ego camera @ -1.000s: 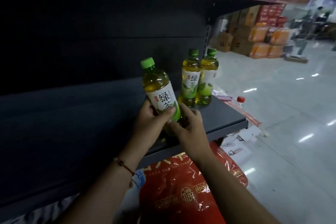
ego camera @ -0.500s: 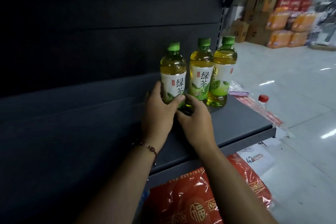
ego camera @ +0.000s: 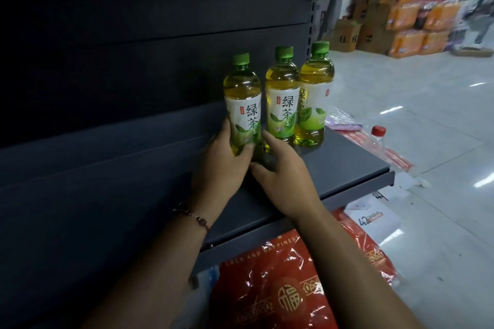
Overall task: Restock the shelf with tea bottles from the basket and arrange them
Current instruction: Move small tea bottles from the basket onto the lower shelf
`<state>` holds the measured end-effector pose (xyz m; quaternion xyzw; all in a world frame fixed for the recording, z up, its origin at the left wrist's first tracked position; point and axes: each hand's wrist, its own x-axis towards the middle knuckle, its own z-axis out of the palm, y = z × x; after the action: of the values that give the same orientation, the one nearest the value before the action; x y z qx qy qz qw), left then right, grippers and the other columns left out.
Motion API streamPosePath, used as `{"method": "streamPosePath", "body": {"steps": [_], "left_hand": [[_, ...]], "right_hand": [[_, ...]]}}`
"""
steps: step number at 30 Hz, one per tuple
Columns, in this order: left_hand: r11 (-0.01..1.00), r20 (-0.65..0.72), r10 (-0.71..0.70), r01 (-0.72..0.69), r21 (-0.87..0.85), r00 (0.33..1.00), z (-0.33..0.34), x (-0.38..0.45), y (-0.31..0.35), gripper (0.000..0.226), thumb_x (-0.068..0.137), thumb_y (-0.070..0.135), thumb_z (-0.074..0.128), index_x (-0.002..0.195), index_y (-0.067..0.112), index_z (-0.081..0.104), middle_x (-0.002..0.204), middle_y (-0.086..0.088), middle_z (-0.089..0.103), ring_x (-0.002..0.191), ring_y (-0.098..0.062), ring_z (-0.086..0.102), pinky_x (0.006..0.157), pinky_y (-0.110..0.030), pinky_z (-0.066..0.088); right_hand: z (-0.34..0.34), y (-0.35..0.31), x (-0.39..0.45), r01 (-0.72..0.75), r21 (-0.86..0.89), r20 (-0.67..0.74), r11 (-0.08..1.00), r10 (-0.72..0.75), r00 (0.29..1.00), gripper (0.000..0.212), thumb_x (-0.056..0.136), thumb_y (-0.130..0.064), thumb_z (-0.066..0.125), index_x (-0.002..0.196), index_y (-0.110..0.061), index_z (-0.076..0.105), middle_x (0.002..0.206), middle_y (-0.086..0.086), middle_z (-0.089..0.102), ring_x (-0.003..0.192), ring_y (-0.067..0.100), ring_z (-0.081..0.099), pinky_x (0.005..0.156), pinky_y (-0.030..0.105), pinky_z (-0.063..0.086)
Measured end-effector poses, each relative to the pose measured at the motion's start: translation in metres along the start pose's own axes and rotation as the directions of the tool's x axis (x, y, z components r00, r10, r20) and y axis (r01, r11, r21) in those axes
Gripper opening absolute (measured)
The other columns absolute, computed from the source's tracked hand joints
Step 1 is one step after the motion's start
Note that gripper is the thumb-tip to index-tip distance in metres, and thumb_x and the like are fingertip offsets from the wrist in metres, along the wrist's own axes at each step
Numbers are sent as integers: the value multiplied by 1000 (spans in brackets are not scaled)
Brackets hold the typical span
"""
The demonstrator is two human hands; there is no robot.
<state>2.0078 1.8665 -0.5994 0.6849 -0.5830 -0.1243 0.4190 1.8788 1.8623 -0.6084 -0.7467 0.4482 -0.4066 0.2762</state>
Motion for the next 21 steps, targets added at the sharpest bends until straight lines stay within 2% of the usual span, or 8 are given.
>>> {"method": "streamPosePath", "body": {"steps": [2, 3, 4, 6, 8, 11, 15, 21], "left_hand": [[987, 31, 20, -24, 156, 999, -5, -20, 5, 59, 99, 37, 56, 153, 35, 32, 147, 4, 46, 125, -20, 51, 81, -31, 42], [974, 52, 51, -61, 218, 997, -6, -31, 9, 57, 100, 36, 54, 153, 31, 33, 150, 4, 42, 128, -19, 48, 83, -31, 42], [962, 79, 92, -110, 252, 993, -7, -41, 14, 56, 100, 36, 54, 153, 29, 35, 153, 5, 40, 132, -18, 45, 89, -31, 43], [936, 147, 174, -210, 283, 974, -4, -59, 26, 56, 100, 35, 54, 153, 29, 35, 157, 7, 36, 139, -17, 38, 105, -34, 38], [900, 213, 242, -301, 316, 947, 4, -74, 38, 59, 99, 39, 54, 154, 29, 34, 158, 5, 34, 143, -17, 33, 113, -35, 30], [840, 339, 318, -429, 333, 885, 24, -101, 58, 65, 97, 48, 52, 155, 29, 30, 162, -2, 29, 147, -21, 27, 118, -39, 21], [741, 495, 410, -596, 310, 766, 53, -146, 89, 69, 95, 58, 49, 155, 30, 29, 163, -5, 26, 149, -25, 26, 121, -41, 18], [609, 710, 511, -787, 98, 485, 110, -234, 146, 72, 95, 63, 42, 157, 34, 19, 167, -3, 13, 152, -24, 15, 121, -41, 14]], "right_hand": [[-12, -6, -14, 20, -119, 31, 993, -17, 999, 66, 91, -19, 64, 151, -26, 35, 150, -7, 41, 135, 9, 37, 101, 17, 32], [-18, -8, -20, 38, -196, 45, 980, -30, 999, 68, 92, -21, 63, 153, -24, 32, 155, -4, 36, 140, 12, 32, 106, 20, 31], [-24, -11, -27, 56, -283, 64, 958, -39, 997, 69, 93, -22, 61, 154, -22, 28, 158, -1, 31, 145, 16, 25, 113, 27, 28], [-38, -14, -44, 79, -431, 102, 899, -39, 994, 67, 97, -26, 55, 156, -24, 23, 163, 2, 21, 151, 24, 11, 121, 38, 14], [-55, -12, -71, 59, -554, 124, 830, 13, 992, 66, 100, -31, 50, 157, -28, 16, 165, 2, 12, 152, 26, 4, 121, 37, 2], [-95, 5, -127, -33, -679, 109, 733, 145, 983, 69, 100, -37, 48, 157, -30, 10, 166, 1, 6, 153, 26, 1, 121, 37, -2], [-150, 38, -207, -242, -732, 19, 637, 374, 927, 70, 100, -47, 46, 157, -29, 10, 166, 1, 8, 153, 27, 2, 124, 40, 2], [-215, 93, -343, -579, -707, -176, 407, 691, 701, 76, 96, -56, 46, 157, -31, 10, 165, 4, 9, 152, 30, 3, 123, 48, 7]]}}
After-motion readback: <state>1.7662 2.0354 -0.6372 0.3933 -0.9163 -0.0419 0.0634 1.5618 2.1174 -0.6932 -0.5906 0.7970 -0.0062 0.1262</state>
